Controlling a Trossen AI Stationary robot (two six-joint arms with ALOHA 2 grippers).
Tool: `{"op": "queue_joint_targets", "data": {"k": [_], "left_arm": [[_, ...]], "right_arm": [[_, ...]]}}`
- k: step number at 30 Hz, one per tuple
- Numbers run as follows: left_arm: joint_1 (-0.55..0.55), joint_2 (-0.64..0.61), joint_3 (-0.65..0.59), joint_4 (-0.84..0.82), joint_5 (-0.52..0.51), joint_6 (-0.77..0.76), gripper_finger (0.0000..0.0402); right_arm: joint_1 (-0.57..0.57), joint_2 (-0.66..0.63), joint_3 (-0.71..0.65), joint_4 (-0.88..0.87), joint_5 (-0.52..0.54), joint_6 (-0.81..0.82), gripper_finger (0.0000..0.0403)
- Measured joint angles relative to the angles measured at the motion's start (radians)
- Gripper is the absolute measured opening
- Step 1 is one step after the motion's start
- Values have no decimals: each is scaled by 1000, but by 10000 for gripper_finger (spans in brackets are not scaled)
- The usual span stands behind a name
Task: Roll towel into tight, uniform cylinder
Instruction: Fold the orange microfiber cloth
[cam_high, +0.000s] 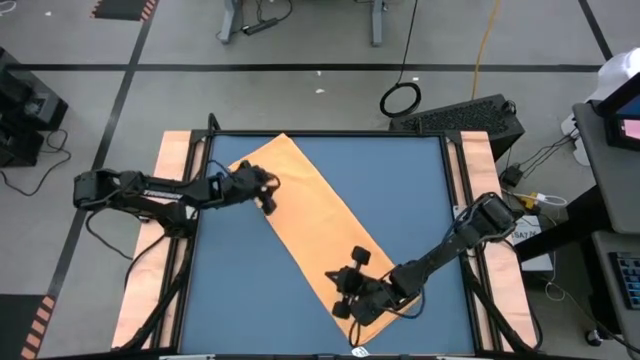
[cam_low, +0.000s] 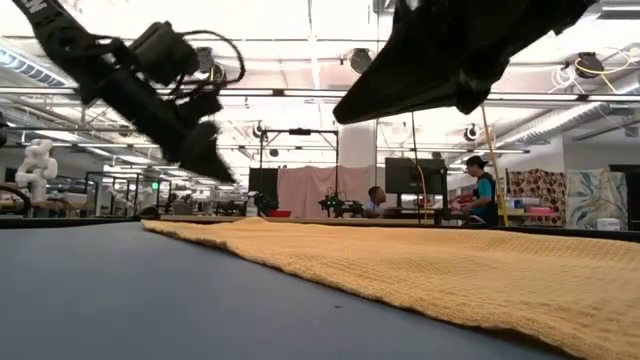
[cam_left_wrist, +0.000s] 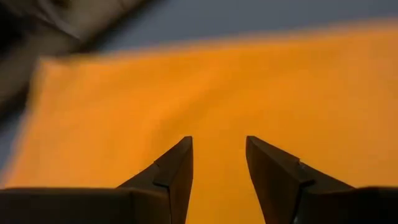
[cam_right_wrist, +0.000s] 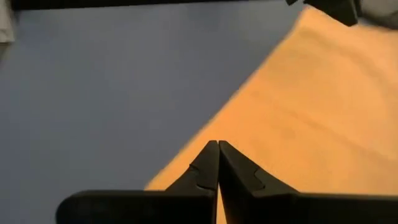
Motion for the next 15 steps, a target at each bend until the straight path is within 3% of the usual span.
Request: {"op": "queue_joint_targets", "data": {"k": [4, 8, 12, 15], "left_arm": [[65, 9, 121, -12, -82, 54, 153], [189, 59, 251, -112, -72, 160, 131], [349, 136, 283, -95, 154, 274, 94], [439, 220, 283, -2, 242, 352, 66]], "right_arm": [[-24, 20, -37, 58, 163, -41, 0], [-95, 64, -117, 250, 69, -43, 0], [-132, 98, -176, 379, -44, -43, 0], [-143, 105, -201, 394, -44, -43, 0]]}}
